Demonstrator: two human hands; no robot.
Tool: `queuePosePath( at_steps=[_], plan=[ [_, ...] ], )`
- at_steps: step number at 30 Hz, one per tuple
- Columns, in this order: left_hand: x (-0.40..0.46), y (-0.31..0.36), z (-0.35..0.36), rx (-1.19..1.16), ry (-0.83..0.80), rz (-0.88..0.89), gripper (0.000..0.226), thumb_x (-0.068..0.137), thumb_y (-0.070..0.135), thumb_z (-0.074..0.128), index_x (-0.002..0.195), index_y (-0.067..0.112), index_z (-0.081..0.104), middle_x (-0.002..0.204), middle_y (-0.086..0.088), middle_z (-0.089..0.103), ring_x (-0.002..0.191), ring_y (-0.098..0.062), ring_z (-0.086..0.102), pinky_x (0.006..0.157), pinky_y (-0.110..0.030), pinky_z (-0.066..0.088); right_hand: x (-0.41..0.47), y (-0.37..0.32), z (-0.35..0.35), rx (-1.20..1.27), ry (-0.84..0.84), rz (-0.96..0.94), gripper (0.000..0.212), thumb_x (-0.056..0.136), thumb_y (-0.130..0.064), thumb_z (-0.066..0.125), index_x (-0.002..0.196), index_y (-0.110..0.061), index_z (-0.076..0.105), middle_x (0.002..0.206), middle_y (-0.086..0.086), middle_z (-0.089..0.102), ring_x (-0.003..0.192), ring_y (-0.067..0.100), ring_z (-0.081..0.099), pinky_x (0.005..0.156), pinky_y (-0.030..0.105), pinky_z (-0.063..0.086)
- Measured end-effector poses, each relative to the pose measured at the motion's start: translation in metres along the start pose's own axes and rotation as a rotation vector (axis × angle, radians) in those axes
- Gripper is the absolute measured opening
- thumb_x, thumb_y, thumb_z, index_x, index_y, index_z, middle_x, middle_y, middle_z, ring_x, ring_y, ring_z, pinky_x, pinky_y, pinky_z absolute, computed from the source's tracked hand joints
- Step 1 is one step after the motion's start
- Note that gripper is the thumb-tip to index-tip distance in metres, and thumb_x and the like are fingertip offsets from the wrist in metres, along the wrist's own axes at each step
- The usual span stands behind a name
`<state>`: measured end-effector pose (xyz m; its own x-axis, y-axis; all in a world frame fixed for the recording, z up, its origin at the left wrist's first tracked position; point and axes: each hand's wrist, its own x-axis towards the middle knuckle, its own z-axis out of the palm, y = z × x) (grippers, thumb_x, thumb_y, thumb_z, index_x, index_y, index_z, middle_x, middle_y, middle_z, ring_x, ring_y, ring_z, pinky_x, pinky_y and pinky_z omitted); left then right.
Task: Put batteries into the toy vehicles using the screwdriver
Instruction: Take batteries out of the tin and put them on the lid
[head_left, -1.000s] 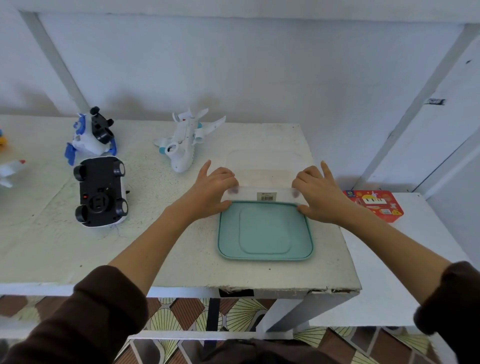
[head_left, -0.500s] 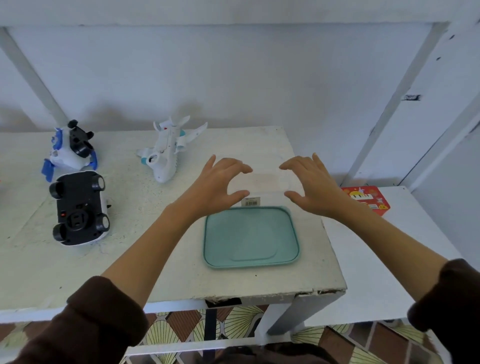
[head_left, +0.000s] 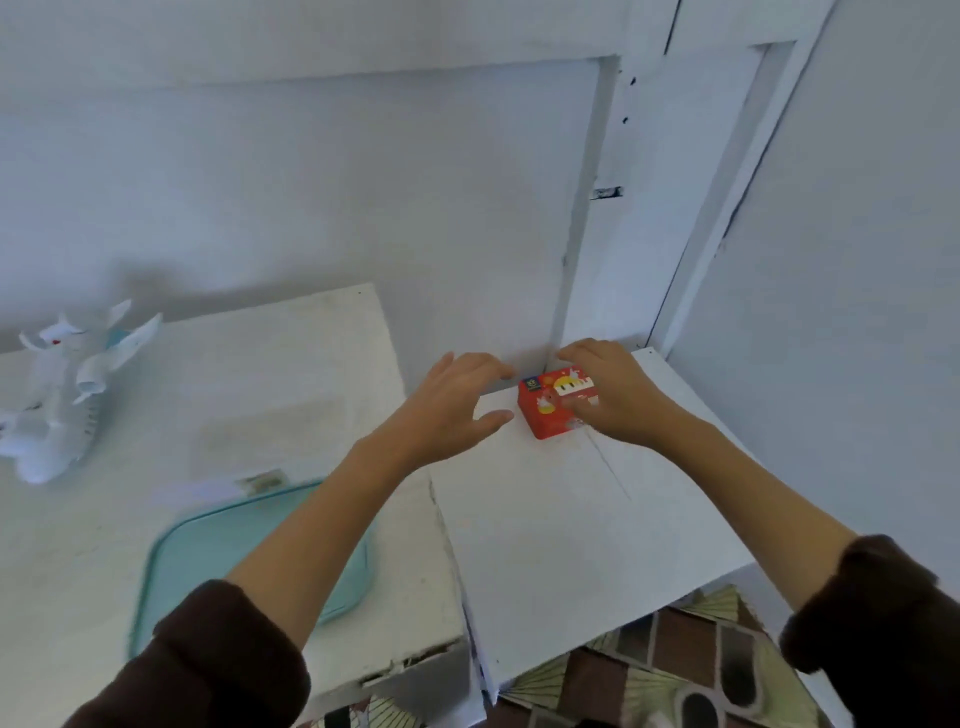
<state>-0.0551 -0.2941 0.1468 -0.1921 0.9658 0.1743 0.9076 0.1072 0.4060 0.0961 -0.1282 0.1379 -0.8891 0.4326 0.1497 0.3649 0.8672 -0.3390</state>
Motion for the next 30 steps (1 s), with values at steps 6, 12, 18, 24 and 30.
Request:
queuePosePath(
  at_steps=[6, 12, 18, 24, 30],
  plan=[
    [0.082, 0.046, 0.078, -0.019, -0.099, -0.115, 0.045, 0.094, 0.028, 0.059, 0.135, 0.014, 0.049, 0.141, -0.004, 0.049, 0.132, -0.021, 0.041, 0.113, -0.038, 0.026, -0.013, 0.119, -0.012, -0.028, -0.168, 0.031, 0.048, 0.087, -0.028, 0.059, 0.130, -0.014, 0.045, 0.133, 0.007, 0.049, 0.125, 0.024, 0.040, 0.107, 0.045, 0.027],
    [0.119, 0.060, 0.143, -0.174, 0.000, -0.345, 0.041, 0.094, 0.023, 0.060, 0.132, 0.013, 0.052, 0.138, -0.004, 0.052, 0.128, -0.020, 0.045, 0.106, -0.026, 0.031, 0.001, 0.201, -0.010, -0.126, -0.317, -0.045, 0.056, 0.089, -0.039, 0.055, 0.138, -0.017, 0.038, 0.144, 0.004, 0.037, 0.131, 0.022, 0.032, 0.112, 0.043, 0.021],
    [0.115, 0.041, 0.203, -0.298, 0.035, -0.610, 0.042, 0.093, 0.019, 0.061, 0.133, 0.011, 0.051, 0.137, -0.005, 0.052, 0.127, -0.020, 0.047, 0.108, -0.027, 0.033, 0.040, 0.242, 0.035, -0.162, -0.469, -0.119, 0.062, 0.087, -0.045, 0.056, 0.138, -0.017, 0.036, 0.145, 0.004, 0.035, 0.133, 0.022, 0.030, 0.112, 0.044, 0.022],
    [0.142, -0.011, 0.259, -0.403, 0.054, -0.831, 0.051, 0.091, 0.023, 0.064, 0.138, 0.014, 0.045, 0.145, -0.005, 0.044, 0.133, -0.020, 0.041, 0.111, -0.029, 0.030, 0.084, 0.276, 0.093, -0.235, -0.609, -0.136, 0.064, 0.087, -0.046, 0.055, 0.140, -0.017, 0.031, 0.147, 0.004, 0.032, 0.134, 0.022, 0.028, 0.112, 0.042, 0.024],
    [0.176, -0.074, 0.316, -0.482, 0.025, -1.006, 0.073, 0.088, 0.030, 0.069, 0.148, 0.021, 0.029, 0.158, 0.000, 0.024, 0.144, -0.018, 0.022, 0.116, -0.034, 0.022, 0.137, 0.308, 0.145, -0.347, -0.669, -0.183, 0.071, 0.084, -0.050, 0.057, 0.140, -0.020, 0.028, 0.151, 0.005, 0.022, 0.138, 0.025, 0.021, 0.112, 0.044, 0.020]
  ],
)
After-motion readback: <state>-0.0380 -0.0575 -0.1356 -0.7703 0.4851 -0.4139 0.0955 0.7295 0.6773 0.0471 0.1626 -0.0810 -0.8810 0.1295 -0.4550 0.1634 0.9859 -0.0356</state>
